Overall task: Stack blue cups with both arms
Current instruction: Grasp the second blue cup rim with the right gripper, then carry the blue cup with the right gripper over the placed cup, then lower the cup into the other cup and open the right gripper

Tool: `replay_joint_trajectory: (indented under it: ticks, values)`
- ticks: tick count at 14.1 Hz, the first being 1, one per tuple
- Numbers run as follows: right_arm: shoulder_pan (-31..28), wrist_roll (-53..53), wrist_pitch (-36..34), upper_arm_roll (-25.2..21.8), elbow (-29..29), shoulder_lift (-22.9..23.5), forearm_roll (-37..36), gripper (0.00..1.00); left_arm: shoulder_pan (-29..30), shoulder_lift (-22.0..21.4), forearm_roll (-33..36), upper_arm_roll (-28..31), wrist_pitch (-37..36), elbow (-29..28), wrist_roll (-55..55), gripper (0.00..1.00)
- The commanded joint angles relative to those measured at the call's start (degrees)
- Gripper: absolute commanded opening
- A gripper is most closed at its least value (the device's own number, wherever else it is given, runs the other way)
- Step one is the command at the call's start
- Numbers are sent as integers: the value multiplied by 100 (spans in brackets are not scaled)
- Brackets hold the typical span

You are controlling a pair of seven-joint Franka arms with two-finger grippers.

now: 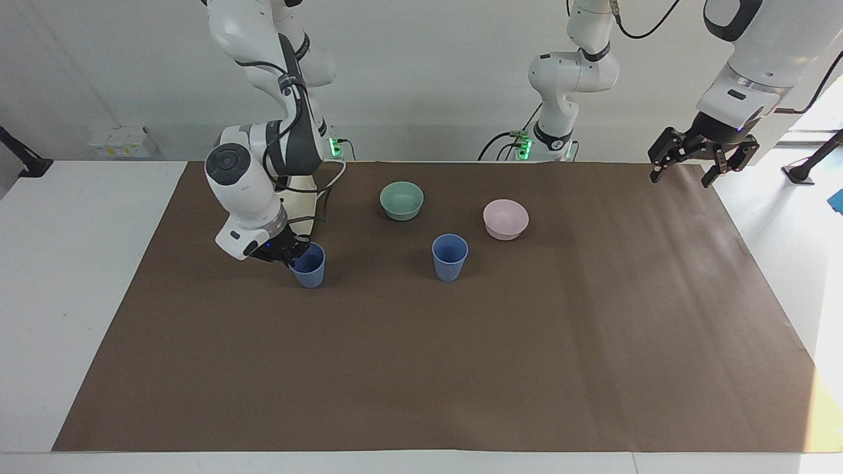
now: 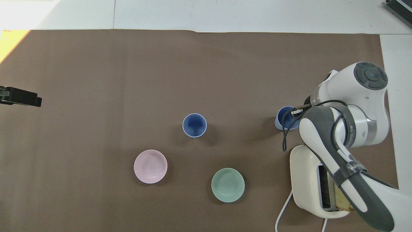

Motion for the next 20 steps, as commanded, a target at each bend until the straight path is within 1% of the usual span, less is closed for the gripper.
replay_joint_trajectory:
  ticks: [1,4,7,9,11,12,13,16,20]
  values:
    - [-16,64,-108,34,183,3,179,0,44,36,97,-29,-158,125,28,100]
    - [54,572,-748,51,867,12,505,0,35,36,97,-29,-166,125,36,100]
    - [440,1721,-1268,51,1597,64,549,0,44,36,97,-29,-175,125,37,100]
    - [738,2609,-1322,69,1905,161,584,0,44,36,97,-29,-149,125,37,100]
    - [1063,3654,-1313,86,2291,353,969,0,9,36,97,-29,-149,125,37,100]
    - [1274,4147,-1243,86,2485,442,1023,0,8,36,97,-29,-149,125,37,100]
    - [1389,4482,-1182,95,2521,460,1041,0,8,36,88,-29,-149,125,45,100]
    - [1767,4968,-1014,245,2592,460,1138,0,35,36,97,-29,-149,125,37,100]
    - [2373,5075,-1023,245,2583,530,1086,0,17,36,97,-29,-158,125,37,100]
